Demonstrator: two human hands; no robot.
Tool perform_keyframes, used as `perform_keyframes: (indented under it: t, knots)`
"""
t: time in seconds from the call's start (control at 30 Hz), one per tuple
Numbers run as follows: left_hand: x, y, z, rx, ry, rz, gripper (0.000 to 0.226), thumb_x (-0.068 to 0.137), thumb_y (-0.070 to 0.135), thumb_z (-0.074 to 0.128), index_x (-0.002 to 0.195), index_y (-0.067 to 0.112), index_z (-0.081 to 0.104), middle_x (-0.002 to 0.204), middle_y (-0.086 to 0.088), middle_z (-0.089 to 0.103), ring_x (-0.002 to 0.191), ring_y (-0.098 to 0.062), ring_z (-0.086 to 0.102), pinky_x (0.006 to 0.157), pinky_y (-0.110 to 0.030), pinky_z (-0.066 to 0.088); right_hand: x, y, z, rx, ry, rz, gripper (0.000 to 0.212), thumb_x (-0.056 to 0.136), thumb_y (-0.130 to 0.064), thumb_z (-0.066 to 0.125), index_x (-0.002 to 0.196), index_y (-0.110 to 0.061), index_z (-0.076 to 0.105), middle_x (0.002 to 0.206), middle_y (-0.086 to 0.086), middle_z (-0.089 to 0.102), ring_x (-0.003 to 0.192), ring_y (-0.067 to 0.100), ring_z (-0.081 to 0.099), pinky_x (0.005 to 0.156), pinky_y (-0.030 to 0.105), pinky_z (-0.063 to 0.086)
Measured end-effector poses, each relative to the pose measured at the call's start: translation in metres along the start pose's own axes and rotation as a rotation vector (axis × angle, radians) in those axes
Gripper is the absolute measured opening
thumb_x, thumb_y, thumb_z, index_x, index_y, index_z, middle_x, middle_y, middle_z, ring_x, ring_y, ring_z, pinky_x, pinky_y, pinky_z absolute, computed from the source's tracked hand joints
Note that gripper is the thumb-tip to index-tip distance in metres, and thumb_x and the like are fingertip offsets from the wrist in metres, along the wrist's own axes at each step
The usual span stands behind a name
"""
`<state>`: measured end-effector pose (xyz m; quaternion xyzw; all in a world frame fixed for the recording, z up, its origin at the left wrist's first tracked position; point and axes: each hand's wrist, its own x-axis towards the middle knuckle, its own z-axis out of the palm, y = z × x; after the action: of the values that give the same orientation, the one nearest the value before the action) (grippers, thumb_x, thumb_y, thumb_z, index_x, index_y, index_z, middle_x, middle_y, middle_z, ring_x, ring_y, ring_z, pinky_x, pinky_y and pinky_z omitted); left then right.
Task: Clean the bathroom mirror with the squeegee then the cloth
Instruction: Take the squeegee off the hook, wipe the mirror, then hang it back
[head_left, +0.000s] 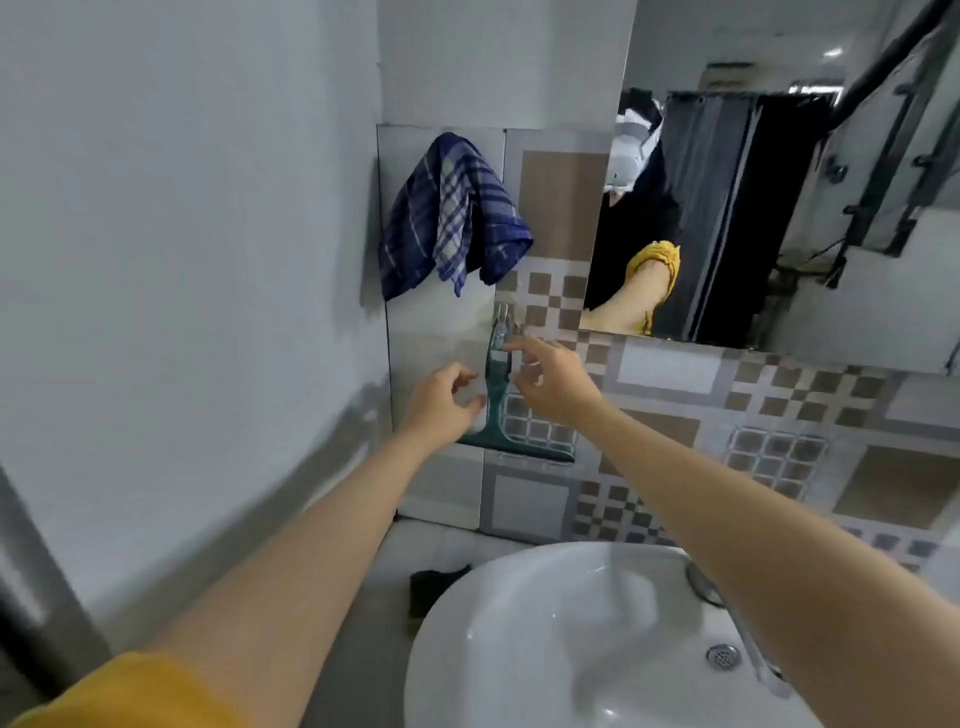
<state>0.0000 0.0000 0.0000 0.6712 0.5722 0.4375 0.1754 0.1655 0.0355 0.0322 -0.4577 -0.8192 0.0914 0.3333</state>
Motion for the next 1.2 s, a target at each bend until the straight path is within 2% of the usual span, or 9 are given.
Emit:
perform_keyframes:
  t: [0.13, 0.27, 0.43, 0.63, 0.77, 0.87, 0.97, 1.07, 1.2]
  knots:
    - [0.015, -0.022, 0.014, -0.115, -0.082, -0.059, 0.035, 0.085, 0.015, 0.065, 0.118, 0.007, 0.057, 0.12, -0.007, 0.061, 0.108, -0.017, 0.054, 0.089, -0.022, 0.04, 0.01, 0.008, 0.016, 0.027, 0.025, 0.071, 0.035, 0.089, -0.002, 0.059, 0.122, -0.016, 0.061, 0.101, 0.004, 0.062, 0.089, 0.018, 0.06, 0.08, 0.026, 0.052]
    - [0.03, -0.039, 0.029, -0.172, -0.135, -0.072, 0.023, 0.084, 0.012, 0.065, 0.107, 0.014, 0.061, 0.115, -0.003, 0.064, 0.109, -0.019, 0.058, 0.097, -0.032, 0.045, 0.018, 0.013, 0.026, 0.095, 0.069, 0.115, 0.031, 0.086, 0.0, 0.064, 0.114, -0.012, 0.067, 0.099, 0.003, 0.067, 0.086, 0.015, 0.064, 0.081, 0.024, 0.053]
    - [0.031, -0.046, 0.036, -0.293, -0.086, -0.081, 0.019, 0.084, 0.007, 0.065, 0.103, 0.008, 0.064, 0.103, -0.001, 0.064, 0.1, -0.017, 0.059, 0.089, -0.027, 0.045, 0.023, 0.014, 0.031, 0.153, 0.169, 0.144, 0.026, 0.08, 0.002, 0.072, 0.101, -0.013, 0.071, 0.088, -0.002, 0.067, 0.072, 0.001, 0.061, 0.066, 0.006, 0.049]
    - [0.023, -0.045, 0.034, -0.366, -0.085, -0.064, 0.017, 0.081, 0.005, 0.067, 0.097, 0.011, 0.066, 0.093, 0.003, 0.065, 0.089, -0.015, 0.061, 0.073, -0.018, 0.047, 0.025, 0.002, 0.017, 0.214, 0.224, 0.178, 0.027, 0.076, 0.004, 0.074, 0.097, -0.013, 0.072, 0.078, -0.008, 0.063, 0.064, 0.003, 0.06, 0.073, 0.023, 0.056]
    - [0.014, -0.029, 0.03, -0.429, -0.019, -0.098, 0.013, 0.078, 0.001, 0.068, 0.088, 0.008, 0.065, 0.089, -0.003, 0.065, 0.079, -0.017, 0.063, 0.065, -0.02, 0.048, 0.021, -0.01, 0.003, 0.239, 0.225, 0.134, 0.028, 0.076, 0.004, 0.075, 0.098, -0.013, 0.072, 0.081, 0.001, 0.067, 0.064, 0.008, 0.061, 0.071, 0.026, 0.056]
    - [0.005, -0.012, 0.022, -0.413, 0.015, -0.053, 0.01, 0.078, 0.0, 0.068, 0.085, 0.005, 0.064, 0.087, -0.006, 0.065, 0.077, -0.016, 0.062, 0.064, -0.02, 0.048, 0.013, -0.017, -0.011, 0.252, 0.229, 0.092, 0.028, 0.077, 0.002, 0.075, 0.101, -0.012, 0.071, 0.088, 0.009, 0.07, 0.07, 0.016, 0.067, 0.07, 0.025, 0.057]
    - [-0.003, 0.005, 0.011, -0.346, 0.003, 0.048, 0.011, 0.078, 0.0, 0.068, 0.084, 0.007, 0.065, 0.088, -0.005, 0.067, 0.08, -0.014, 0.062, 0.069, -0.019, 0.049, 0.003, -0.021, -0.033, 0.236, 0.267, 0.053, 0.027, 0.075, -0.001, 0.078, 0.099, -0.012, 0.071, 0.086, 0.007, 0.071, 0.077, 0.022, 0.069, 0.075, 0.027, 0.059]
    - [-0.009, 0.03, -0.001, -0.299, -0.032, 0.128, 0.018, 0.078, -0.004, 0.066, 0.089, 0.011, 0.066, 0.089, 0.001, 0.067, 0.082, -0.011, 0.062, 0.074, -0.018, 0.051, -0.01, -0.025, -0.063, 0.144, 0.294, -0.027, 0.026, 0.075, -0.01, 0.081, 0.099, -0.011, 0.071, 0.081, 0.001, 0.07, 0.072, 0.015, 0.068, 0.071, 0.02, 0.056]
    - [-0.019, 0.07, -0.015, -0.171, -0.056, 0.232, 0.024, 0.079, -0.007, 0.063, 0.085, 0.016, 0.065, 0.084, 0.006, 0.064, 0.076, -0.006, 0.06, 0.071, -0.014, 0.05, -0.032, -0.027, -0.114, -0.319, 0.325, -0.33, 0.037, 0.073, -0.031, 0.081, 0.1, -0.008, 0.07, 0.088, 0.009, 0.068, 0.078, 0.024, 0.063, 0.064, 0.035, 0.053]
